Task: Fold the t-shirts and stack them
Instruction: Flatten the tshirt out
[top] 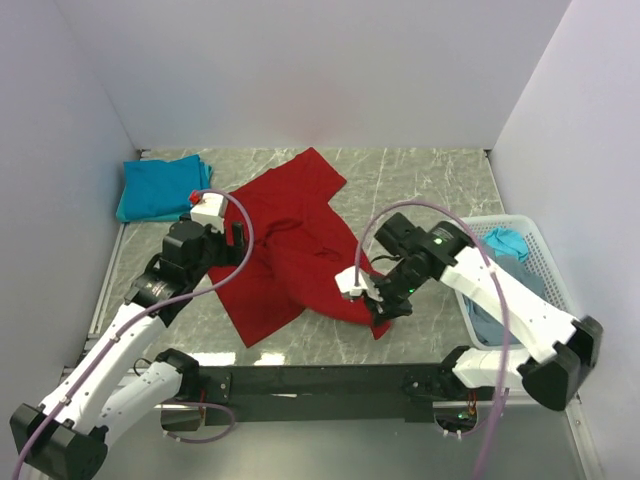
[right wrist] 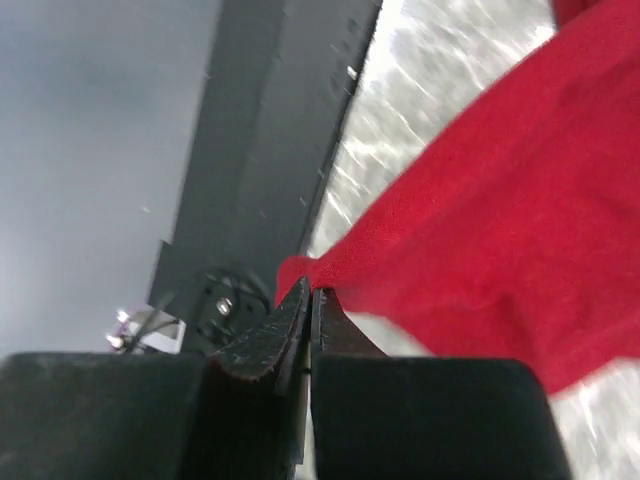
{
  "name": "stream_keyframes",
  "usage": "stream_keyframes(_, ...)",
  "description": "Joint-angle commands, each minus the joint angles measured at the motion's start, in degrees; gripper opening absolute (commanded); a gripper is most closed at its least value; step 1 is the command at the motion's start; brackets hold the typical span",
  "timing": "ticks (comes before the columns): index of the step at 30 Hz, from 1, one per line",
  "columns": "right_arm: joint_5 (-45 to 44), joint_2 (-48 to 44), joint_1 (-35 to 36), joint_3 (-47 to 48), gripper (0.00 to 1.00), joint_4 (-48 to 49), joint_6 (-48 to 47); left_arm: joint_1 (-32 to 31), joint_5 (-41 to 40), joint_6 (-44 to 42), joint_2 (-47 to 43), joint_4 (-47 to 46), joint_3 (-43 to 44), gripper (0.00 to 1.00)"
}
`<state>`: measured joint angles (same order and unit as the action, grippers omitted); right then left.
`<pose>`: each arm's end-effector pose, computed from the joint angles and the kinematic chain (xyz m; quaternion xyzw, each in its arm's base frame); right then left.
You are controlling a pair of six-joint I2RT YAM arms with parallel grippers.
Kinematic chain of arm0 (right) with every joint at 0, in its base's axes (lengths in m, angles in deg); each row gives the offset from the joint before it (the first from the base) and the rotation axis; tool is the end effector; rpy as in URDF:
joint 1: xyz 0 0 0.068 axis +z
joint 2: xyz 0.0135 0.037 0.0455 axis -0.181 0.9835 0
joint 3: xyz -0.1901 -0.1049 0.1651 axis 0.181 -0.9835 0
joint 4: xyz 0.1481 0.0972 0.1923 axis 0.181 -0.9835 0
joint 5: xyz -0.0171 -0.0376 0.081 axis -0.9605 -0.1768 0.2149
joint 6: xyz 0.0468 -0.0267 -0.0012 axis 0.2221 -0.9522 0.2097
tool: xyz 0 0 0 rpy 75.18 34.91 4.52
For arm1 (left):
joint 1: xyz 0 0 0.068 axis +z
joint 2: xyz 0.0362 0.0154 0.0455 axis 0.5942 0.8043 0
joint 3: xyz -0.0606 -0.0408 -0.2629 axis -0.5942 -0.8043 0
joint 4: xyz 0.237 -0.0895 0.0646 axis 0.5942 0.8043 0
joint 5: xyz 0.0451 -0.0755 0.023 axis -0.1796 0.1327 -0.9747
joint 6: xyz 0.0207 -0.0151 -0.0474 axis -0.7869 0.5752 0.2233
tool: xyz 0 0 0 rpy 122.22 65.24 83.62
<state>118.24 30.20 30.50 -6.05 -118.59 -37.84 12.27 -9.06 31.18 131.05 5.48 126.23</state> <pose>0.1303 0.1438 0.3198 -0.7480 0.5572 0.3217 0.1626 0.1724 -0.0711 0.3056 0.0587 0.8312 -0.0959 0.5444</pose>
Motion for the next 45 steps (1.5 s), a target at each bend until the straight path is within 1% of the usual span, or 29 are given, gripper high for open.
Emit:
stream_keyframes(1, 7.67, 2.35, 4.14, 1.53, 0.04, -5.87, 0.15, 0.10, -0.15, 0.00, 1.00, -2.06, -0.45, 0.84)
stream_keyframes(2, 8.65, 3.22, 5.38, 2.06, 0.16, -5.87, -0.29, 0.10, -0.24, -0.18, 1.53, -2.06, -0.44, 0.85)
stream_keyframes(4, 9.80, 6.39, 8.19, 3.03, 0.47, -5.17, -2.12, 0.10, -0.50, -0.27, 1.79, -2.06, -0.53, 0.85)
stream_keyframes(5, 9.81, 7.35, 8.81, 3.47, 0.53, -4.03, -1.61, 0.10, -0.67, -0.27, 1.79, -2.06, -0.62, 0.85)
stream_keyframes(7, 9.46, 8.94, 8.30, 4.35, 0.56, -1.14, 0.66, 0.10, -0.85, -0.35, 1.71, -2.06, -0.71, 0.85)
stream_keyframes(9, 7.88, 7.73, 5.67, 4.18, 0.57, 4.92, 4.44, 0.10, -1.46, -0.62, 1.18, -2.32, -1.06, 0.85)
stream_keyframes(10, 7.35, 6.93, 3.65, 3.65, 0.57, 7.81, 9.24, 0.10, -1.55, -0.53, 1.01, -2.41, -1.06, 0.85)
stream_keyframes(11, 6.48, 6.31, -2.02, 3.13, 0.57, 14.63, 11.99, 0.10, -1.64, -0.70, 0.74, -2.50, -1.06, 0.85)
stream_keyframes(12, 5.94, 6.05, -5.39, 2.25, 0.58, 18.09, 14.80, 0.10, -1.38, -0.79, 0.83, -2.67, -1.15, 0.85)
stream_keyframes(13, 5.16, 6.65, -8.64, 1.98, 0.57, 24.30, 21.35, 0.10, -1.29, -0.88, 0.74, -2.76, -1.15, 0.85)
stream_keyframes(14, 4.37, 7.62, -15.63, 1.98, 0.57, 26.98, 24.64, 0.10, -1.20, -0.97, 0.91, -2.85, -1.15, 0.85)
stream_keyframes(15, 3.05, 11.02, -18.23, 2.33, 0.56, 29.00, 27.54, 0.19, -0.59, -1.14, 1.09, -2.77, -0.97, 0.85)
stream_keyframes(16, 1.39, 13.23, -20.51, 2.85, 0.55, 30.50, 32.88, 0.19, 0.02, -1.14, 1.27, -2.94, -0.97, 0.85)
stream_keyframes(17, -0.55, 15.60, -21.93, 4.08, 0.54, 32.52, 35.02, 0.10, 0.55, -1.23, 1.79, -2.94, -0.80, 0.85)
stream_keyframes(18, -5.09, 19.89, -23.25, 4.70, 0.52, 33.24, 36.70, 0.19, 1.42, -1.32, 1.97, -2.94, -0.62, 0.85)
stream_keyframes(22, -11.89, 27.65, -23.35, 5.75, 0.50, 37.72, 44.34, 0.19, 7.22, -1.59, 2.32, -3.64, -0.79, 0.83)
stream_keyframes(23, -12.42, 29.32, -23.26, 7.06, 0.50, 37.73, 45.23, 0.19, 10.28, -1.85, 2.06, -4.25, -1.06, 0.83)
stream_keyframes(25, -13.48, 33.89, -23.17, 8.21, 0.49, 37.46, 46.72, 0.10, 13.46, -1.94, 1.80, -4.70, -1.15, 0.82)
stream_keyframes(26, -13.92, 35.30, -23.09, 8.74, 0.48, 37.29, 46.99, 0.10, 15.04, -2.02, 1.53, -4.78, -1.23, 0.82)
stream_keyframes(30, -19.10, 41.27, -22.47, 9.36, 0.47, 37.55, 46.91, 0.10, 16.63, -1.94, 1.00, -4.96, -1.23, 0.82)
stream_keyframes(35, -19.55, 44.10, -21.42, 11.55, 0.47, 35.80, 46.29, 0.10, 21.37, -2.29, 0.65, -5.66, -1.50, 0.82)
stream_keyframes(36, -19.72, 44.62, -21.07, 11.73, 0.47, 35.71, 46.21, 0.19, 26.34, -2.46, 0.74, -6.36, -1.59, 0.81)
stream_keyframes(38, -20.51, 45.15, -19.67, 11.82, 0.47, 35.53, 46.03, 0.10, 32.16, -2.99, 1.26, -7.33, -1.85, 0.80)
stream_keyframes(39, -21.65, 45.24, -19.14, 12.00, 0.38, 35.35, 45.77, 0.10, 34.37, -3.08, 1.44, -7.68, -2.02, 0.80)
stream_keyframes(40, -22.09, 45.24, -18.96, 12.26, 0.33, 35.35, 45.76, 0.10, 37.87, -3.08, 1.70, -8.30, -2.20, 0.80)
stream_keyframes(42, -23.06, 44.54, -18.95, 13.49, 0.18, 35.18, 45.76, -0.16, 39.57, -2.99, 2.41, -8.48, -2.20, 0.79)
stream_keyframes(43, -24.54, 44.28, -18.95, 14.10, 0.02, 34.83, 45.42, -0.25, 39.84, -2.99, 2.76, -8.48, -2.12, 0.79)
stream_keyframes(44, -26.21, 43.67, -18.95, 16.02, 0.00, 34.74, 45.07, -0.42, 39.75, -3.08, 2.85, -8.48, -2.03, 0.78)
stream_keyframes(45, -30.84, 43.31, -19.04, 17.35, 0.00, 34.48, 44.10, -0.42, 39.58, -2.99, 2.85, -8.39, -2.11, 0.78)
